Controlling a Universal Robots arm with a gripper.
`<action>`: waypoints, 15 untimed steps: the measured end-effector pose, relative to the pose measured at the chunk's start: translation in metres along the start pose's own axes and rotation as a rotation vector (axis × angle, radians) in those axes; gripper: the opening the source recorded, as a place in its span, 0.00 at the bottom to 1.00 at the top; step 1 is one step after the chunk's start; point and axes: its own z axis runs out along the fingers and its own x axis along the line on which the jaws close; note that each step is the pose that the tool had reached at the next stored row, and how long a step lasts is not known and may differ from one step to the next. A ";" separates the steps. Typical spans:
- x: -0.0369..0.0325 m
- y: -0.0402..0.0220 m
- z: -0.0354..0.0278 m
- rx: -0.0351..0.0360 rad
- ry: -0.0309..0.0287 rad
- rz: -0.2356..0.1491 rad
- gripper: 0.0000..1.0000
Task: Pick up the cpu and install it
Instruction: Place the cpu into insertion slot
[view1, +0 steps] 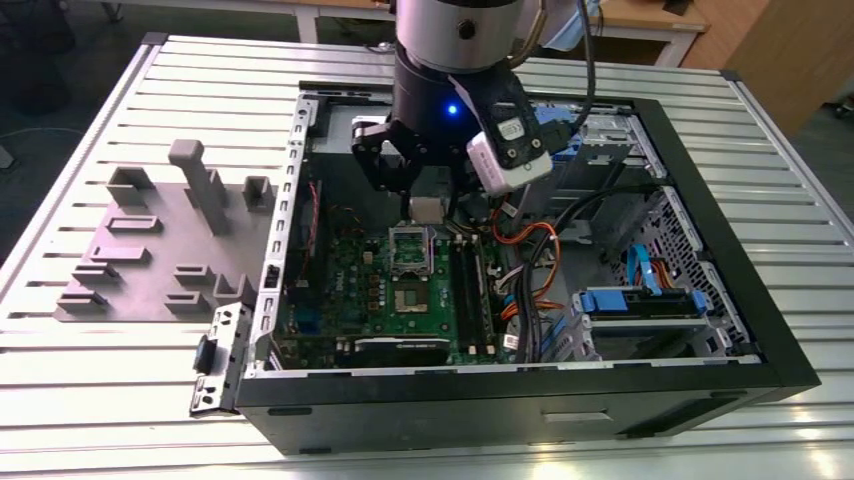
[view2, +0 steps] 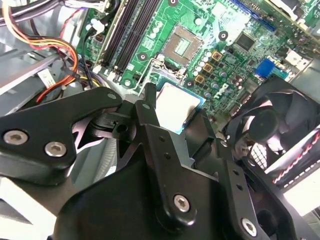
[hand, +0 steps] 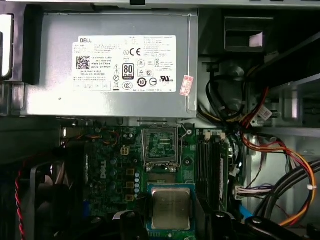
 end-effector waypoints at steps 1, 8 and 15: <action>0.0000 -0.0015 0.0016 0.0004 0.0002 0.000 0.47; 0.0001 -0.0121 0.0138 -0.0001 0.0003 0.000 0.47; -0.0001 -0.0183 0.0317 0.0003 0.0002 0.010 0.47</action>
